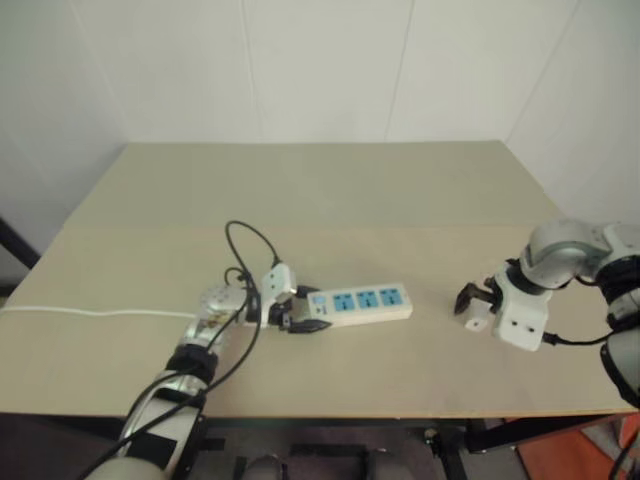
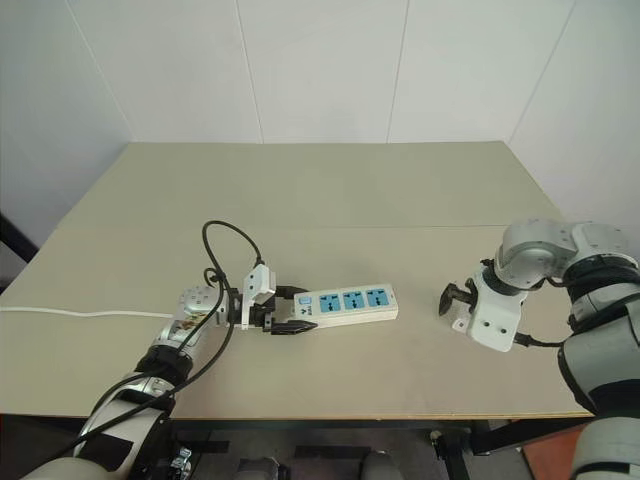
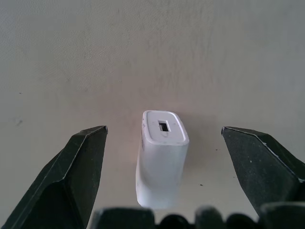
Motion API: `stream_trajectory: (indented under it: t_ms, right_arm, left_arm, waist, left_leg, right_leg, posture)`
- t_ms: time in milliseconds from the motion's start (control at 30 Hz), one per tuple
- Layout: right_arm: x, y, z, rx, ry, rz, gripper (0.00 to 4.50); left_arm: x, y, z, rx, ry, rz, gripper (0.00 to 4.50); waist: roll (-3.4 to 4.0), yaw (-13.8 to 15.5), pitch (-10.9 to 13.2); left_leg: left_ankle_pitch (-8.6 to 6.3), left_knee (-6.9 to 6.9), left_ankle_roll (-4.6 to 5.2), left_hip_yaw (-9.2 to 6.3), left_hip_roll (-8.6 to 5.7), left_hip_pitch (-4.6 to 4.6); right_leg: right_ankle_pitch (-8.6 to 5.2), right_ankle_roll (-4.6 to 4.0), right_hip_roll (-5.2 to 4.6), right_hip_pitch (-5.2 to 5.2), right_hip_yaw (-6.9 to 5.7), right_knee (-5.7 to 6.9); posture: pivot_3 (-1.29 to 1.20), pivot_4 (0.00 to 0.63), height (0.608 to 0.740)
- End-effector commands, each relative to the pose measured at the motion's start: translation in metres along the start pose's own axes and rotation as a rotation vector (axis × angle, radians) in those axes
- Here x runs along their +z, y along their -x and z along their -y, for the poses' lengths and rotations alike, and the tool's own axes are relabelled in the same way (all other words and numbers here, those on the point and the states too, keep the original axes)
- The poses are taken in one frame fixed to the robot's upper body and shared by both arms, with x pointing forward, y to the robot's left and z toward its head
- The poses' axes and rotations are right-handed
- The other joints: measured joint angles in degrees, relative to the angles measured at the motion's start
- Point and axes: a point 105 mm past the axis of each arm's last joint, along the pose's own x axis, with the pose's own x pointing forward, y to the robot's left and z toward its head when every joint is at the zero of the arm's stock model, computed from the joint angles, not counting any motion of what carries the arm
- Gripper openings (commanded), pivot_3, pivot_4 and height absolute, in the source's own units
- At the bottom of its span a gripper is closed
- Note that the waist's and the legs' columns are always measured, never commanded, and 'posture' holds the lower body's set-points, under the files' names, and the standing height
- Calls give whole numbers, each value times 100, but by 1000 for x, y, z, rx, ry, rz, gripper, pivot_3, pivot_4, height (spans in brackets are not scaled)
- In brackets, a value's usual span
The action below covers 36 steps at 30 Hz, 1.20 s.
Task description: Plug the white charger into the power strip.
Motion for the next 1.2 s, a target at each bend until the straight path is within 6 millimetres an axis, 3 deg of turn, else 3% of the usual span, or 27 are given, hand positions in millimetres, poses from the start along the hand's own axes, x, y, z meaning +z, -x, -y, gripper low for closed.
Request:
stream_trajectory:
  t_ms: [33,233,267,333,600,633,833,933,1000,1067,1200]
  right_arm:
    - [-8,-1,0,2,-29,-45,4500]
    - [-15,-11,-3,12,-69,-82,4500]
    - [-16,-11,-2,12,-68,-86,4322]
    - [-17,-12,-1,15,-65,-90,3917]
    - [-15,-16,5,34,-17,-78,1288]
    - [-15,-16,6,32,-12,-74,1135]
    - [-12,-10,9,-15,-24,-53,1135]
    - [-15,-1,20,-150,-134,-35,1135]
    - [-20,8,38,-295,-318,13,1135]
    - [-16,19,54,-419,-498,148,1135]
    - [-3,58,91,-699,-827,581,1135]
  left_arm:
    - [-12,5,5,-5,19,-54,3281]
    - [-13,6,7,2,25,-57,3281]
    - [-13,6,7,2,26,-57,3281]
    - [-13,6,7,3,28,-59,3281]
    - [-14,7,7,4,29,-63,3281]
    - [-14,7,7,5,29,-63,3281]
    - [-14,6,5,7,30,-67,3281]
    - [-13,5,5,4,31,-66,3281]
    - [-12,4,5,-2,28,-64,3281]
    - [-11,3,5,-9,26,-64,3281]
    - [-11,2,5,-27,19,-69,3281]
  waist:
    - [0,-27,0]
    - [0,-86,0]
    - [0,-91,0]
    - [-1,-103,-1]
    - [-11,-136,-10]
    - [-11,-137,-10]
    - [-12,-137,-11]
    - [-12,-137,-11]
    - [-13,-136,-10]
    - [-13,-122,-10]
    - [-10,-82,-9]
  left_leg:
    - [0,0,0,0,0,0]
    - [0,0,0,-1,0,1]
    - [0,0,0,-1,0,1]
    - [0,1,0,-2,0,2]
    - [0,1,0,-2,0,13]
    - [0,1,0,-2,1,15]
    - [0,0,0,-2,1,15]
    - [0,-1,0,-2,1,14]
    - [0,-1,0,-2,1,13]
    - [0,0,0,-7,3,13]
    - [0,4,1,-20,2,9]
  right_leg:
    - [0,0,0,0,0,0]
    - [0,-1,0,1,0,3]
    - [0,-1,0,1,0,3]
    - [0,-1,0,3,0,3]
    - [0,-1,0,11,0,6]
    - [0,-2,1,12,0,7]
    - [0,-2,1,12,0,7]
    - [0,-2,1,11,1,7]
    - [1,-2,1,10,1,6]
    - [2,-3,2,22,-3,-3]
    - [3,-2,1,30,-10,7]
  posture:
    - [0,150,740]
    - [0,150,740]
    - [0,150,740]
    - [0,150,740]
    - [0,150,740]
    - [0,150,740]
    - [0,150,740]
    - [0,150,740]
    - [0,150,740]
    - [0,150,740]
    - [0,150,740]
